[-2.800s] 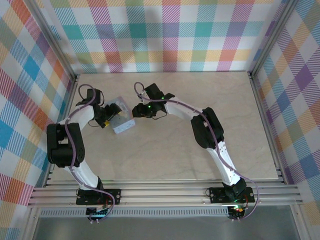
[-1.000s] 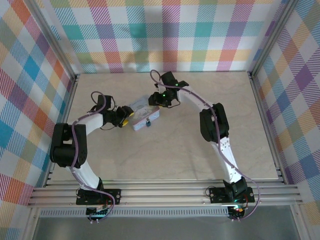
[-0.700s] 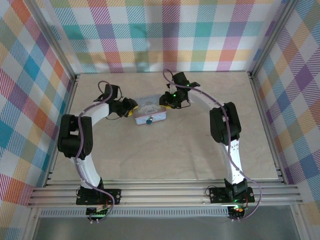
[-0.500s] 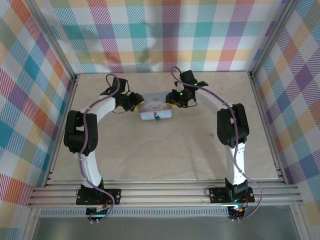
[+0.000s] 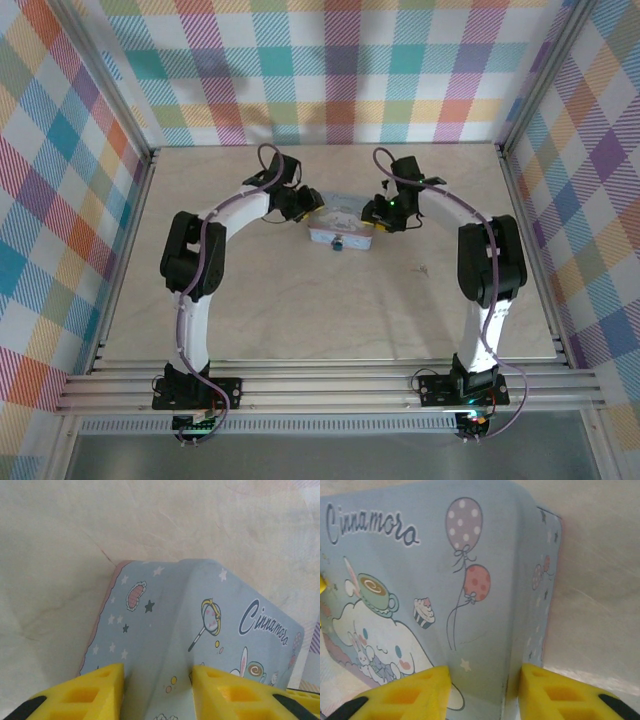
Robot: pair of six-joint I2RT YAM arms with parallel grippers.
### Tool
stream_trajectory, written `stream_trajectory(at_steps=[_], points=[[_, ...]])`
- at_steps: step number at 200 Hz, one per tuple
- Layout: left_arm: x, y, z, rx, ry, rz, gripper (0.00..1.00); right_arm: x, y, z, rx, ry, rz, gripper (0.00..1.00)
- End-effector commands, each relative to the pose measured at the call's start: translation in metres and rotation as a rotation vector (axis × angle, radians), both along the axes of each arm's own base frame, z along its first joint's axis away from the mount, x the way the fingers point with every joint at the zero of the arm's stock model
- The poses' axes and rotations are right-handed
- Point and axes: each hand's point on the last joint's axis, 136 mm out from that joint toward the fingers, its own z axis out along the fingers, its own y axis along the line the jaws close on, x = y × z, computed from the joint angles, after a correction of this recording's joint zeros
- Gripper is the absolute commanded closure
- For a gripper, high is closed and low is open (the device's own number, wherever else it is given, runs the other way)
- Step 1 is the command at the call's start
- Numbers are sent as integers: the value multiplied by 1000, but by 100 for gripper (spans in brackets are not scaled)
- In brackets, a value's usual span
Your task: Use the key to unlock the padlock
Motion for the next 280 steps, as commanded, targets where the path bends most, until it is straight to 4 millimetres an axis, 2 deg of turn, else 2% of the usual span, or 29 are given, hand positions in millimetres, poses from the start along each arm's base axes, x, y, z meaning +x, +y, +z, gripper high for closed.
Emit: stream_trajectory(at_steps=[1, 31, 58, 82, 111, 143, 176, 184, 206, 229, 235, 259, 280], points=[[-24, -40, 7, -50, 31, -91, 60, -7, 34, 46, 125, -124, 131, 52], [-24, -26, 10, 34, 3, -74, 39, -12, 13, 58, 46, -172, 115, 33], [-25, -12, 20, 110, -38, -73, 33, -20, -11, 70, -33, -198, 86, 27], [-28, 0, 29, 175, -80, -79, 31, -37, -42, 66, -141, -179, 32, 27], [-37, 11, 31, 222, -96, -90, 30, -65, -76, 46, -234, -94, -36, 27], [-51, 19, 31, 224, -124, -115, 29, -97, -107, 20, -310, 12, -93, 34], [-81, 35, 29, 238, -173, -149, 29, -121, -127, -11, -385, 94, -100, 43], [-92, 40, 22, 249, -166, -166, 29, -124, -130, -17, -396, 107, -97, 45], [-116, 51, 12, 257, -167, -198, 30, -126, -134, -29, -412, 129, -88, 47], [-140, 54, 2, 215, -162, -230, 30, -121, -131, -32, -424, 103, 12, 47], [-139, 51, 6, 193, -194, -228, 30, -120, -131, -32, -430, 90, 43, 48], [-151, 56, -3, 182, -197, -224, 30, -110, -135, -25, -487, 2, 166, 49], [-156, 58, -6, 175, -205, -215, 30, -100, -140, -22, -550, -93, 287, 44]])
